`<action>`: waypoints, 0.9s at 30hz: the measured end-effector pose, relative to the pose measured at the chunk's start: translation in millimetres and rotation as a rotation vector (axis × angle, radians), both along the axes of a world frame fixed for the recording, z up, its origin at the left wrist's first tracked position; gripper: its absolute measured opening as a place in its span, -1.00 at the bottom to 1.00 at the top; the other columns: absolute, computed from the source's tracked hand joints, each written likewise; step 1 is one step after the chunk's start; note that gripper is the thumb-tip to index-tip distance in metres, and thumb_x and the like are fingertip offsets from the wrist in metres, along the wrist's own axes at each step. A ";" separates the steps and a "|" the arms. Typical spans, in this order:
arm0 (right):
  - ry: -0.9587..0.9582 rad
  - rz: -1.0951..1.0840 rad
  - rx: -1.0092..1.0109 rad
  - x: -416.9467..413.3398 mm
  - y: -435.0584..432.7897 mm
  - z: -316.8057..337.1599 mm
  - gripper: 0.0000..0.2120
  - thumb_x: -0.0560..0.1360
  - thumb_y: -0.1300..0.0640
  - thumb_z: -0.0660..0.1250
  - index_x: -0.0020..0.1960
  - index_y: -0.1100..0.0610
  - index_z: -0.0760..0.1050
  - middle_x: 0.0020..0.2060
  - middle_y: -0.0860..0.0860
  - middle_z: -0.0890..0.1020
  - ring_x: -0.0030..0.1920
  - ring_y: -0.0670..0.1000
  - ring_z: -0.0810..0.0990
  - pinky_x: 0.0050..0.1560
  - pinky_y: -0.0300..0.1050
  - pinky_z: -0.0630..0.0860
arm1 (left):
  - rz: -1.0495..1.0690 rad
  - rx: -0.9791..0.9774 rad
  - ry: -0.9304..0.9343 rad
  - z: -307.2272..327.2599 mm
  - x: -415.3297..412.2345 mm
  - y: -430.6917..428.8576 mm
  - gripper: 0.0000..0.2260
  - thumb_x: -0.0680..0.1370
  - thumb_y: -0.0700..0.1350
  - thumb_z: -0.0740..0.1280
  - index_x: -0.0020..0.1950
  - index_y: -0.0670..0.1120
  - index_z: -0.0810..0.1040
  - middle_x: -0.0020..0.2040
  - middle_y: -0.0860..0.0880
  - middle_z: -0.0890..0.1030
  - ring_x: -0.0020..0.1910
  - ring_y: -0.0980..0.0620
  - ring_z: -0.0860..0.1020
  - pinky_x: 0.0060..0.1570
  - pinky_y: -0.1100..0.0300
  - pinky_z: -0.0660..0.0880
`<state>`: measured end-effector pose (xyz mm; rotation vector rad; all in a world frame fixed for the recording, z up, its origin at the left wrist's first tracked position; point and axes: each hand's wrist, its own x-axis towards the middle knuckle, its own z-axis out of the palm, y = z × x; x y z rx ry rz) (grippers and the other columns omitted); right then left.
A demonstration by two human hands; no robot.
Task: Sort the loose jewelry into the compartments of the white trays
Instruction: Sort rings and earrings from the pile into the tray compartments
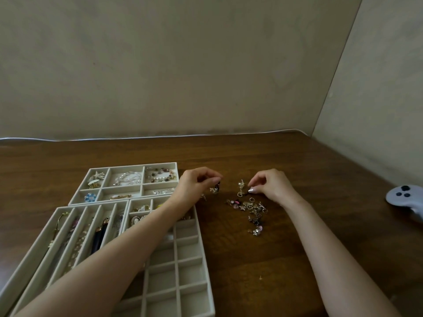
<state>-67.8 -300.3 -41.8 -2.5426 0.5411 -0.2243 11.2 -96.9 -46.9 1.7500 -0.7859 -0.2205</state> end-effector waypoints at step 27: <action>-0.212 0.324 0.779 -6.4 40.1 11.8 -0.83 0.34 0.24 0.43 -0.09 0.26 0.59 -0.32 0.13 0.66 -0.37 0.03 0.65 -0.35 -0.19 0.60 | -0.027 -0.048 0.016 -4.1 4.2 -1.6 -0.92 0.53 -0.16 0.31 -0.08 0.02 0.50 -0.19 -0.03 0.56 -0.19 0.06 0.53 -0.19 0.23 0.43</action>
